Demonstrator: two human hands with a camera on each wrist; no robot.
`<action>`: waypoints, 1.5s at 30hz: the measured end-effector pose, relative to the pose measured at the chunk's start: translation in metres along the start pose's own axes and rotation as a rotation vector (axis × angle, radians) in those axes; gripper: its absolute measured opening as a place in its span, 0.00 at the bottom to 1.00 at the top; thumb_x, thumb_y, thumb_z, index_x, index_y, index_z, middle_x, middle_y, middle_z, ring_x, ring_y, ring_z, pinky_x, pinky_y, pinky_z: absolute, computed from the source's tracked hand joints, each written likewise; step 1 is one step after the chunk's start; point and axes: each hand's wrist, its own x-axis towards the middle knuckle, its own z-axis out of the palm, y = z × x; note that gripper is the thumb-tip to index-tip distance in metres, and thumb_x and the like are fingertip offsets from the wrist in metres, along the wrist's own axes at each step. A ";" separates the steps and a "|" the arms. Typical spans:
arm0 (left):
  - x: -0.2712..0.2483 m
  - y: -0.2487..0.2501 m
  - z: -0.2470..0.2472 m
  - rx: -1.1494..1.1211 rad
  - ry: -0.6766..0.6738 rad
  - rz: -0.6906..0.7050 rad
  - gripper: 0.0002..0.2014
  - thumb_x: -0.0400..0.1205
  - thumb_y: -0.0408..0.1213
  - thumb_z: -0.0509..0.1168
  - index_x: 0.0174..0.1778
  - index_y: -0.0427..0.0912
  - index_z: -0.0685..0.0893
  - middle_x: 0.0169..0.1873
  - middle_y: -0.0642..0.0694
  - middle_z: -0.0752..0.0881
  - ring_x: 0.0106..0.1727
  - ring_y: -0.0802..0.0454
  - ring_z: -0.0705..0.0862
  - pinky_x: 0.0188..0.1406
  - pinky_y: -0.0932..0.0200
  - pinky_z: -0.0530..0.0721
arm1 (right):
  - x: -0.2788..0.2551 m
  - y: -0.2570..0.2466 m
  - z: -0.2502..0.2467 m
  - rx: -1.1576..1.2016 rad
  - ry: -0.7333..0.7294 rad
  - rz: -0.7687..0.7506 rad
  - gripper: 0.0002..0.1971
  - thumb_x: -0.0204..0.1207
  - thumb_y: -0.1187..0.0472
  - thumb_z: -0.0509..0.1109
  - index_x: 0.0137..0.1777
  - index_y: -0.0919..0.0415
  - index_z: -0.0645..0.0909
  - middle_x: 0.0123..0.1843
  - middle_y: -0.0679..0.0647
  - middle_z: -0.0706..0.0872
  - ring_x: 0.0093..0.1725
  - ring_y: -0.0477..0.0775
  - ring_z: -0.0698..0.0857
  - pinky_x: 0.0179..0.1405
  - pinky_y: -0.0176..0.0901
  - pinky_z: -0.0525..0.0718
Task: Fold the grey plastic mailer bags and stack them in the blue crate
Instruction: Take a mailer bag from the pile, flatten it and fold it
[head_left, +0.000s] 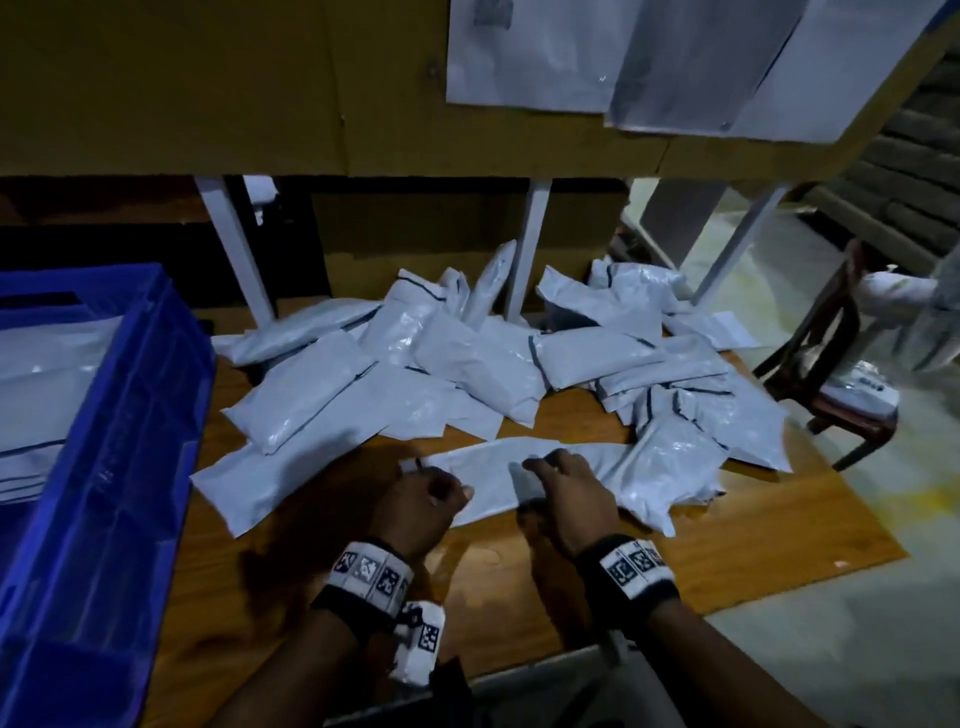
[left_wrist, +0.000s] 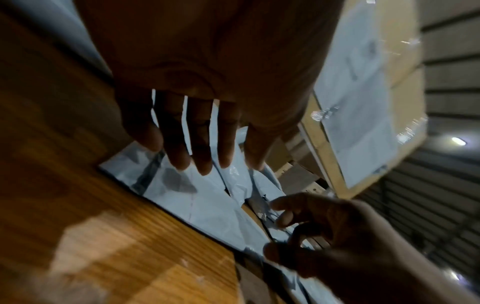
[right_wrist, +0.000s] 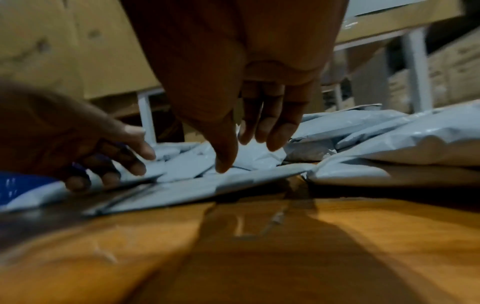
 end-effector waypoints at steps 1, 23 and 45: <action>0.004 -0.002 -0.001 0.000 -0.008 -0.030 0.11 0.82 0.52 0.74 0.43 0.47 0.91 0.42 0.51 0.91 0.50 0.49 0.89 0.51 0.56 0.85 | 0.004 0.002 0.006 -0.069 0.008 -0.026 0.27 0.74 0.55 0.76 0.75 0.50 0.79 0.68 0.56 0.79 0.67 0.64 0.78 0.42 0.58 0.89; -0.160 -0.013 0.042 0.126 0.437 -0.005 0.03 0.81 0.43 0.76 0.48 0.51 0.91 0.47 0.53 0.91 0.47 0.54 0.88 0.48 0.51 0.87 | -0.133 0.037 0.035 -0.056 0.111 -0.407 0.08 0.63 0.53 0.80 0.42 0.48 0.88 0.47 0.49 0.88 0.43 0.59 0.82 0.32 0.48 0.75; -0.113 -0.034 0.113 0.942 -0.101 0.230 0.40 0.84 0.56 0.23 0.90 0.37 0.45 0.90 0.40 0.47 0.91 0.45 0.43 0.88 0.35 0.37 | -0.123 0.008 0.095 -0.070 0.112 -0.164 0.36 0.91 0.41 0.35 0.90 0.62 0.58 0.91 0.57 0.58 0.91 0.54 0.53 0.86 0.63 0.40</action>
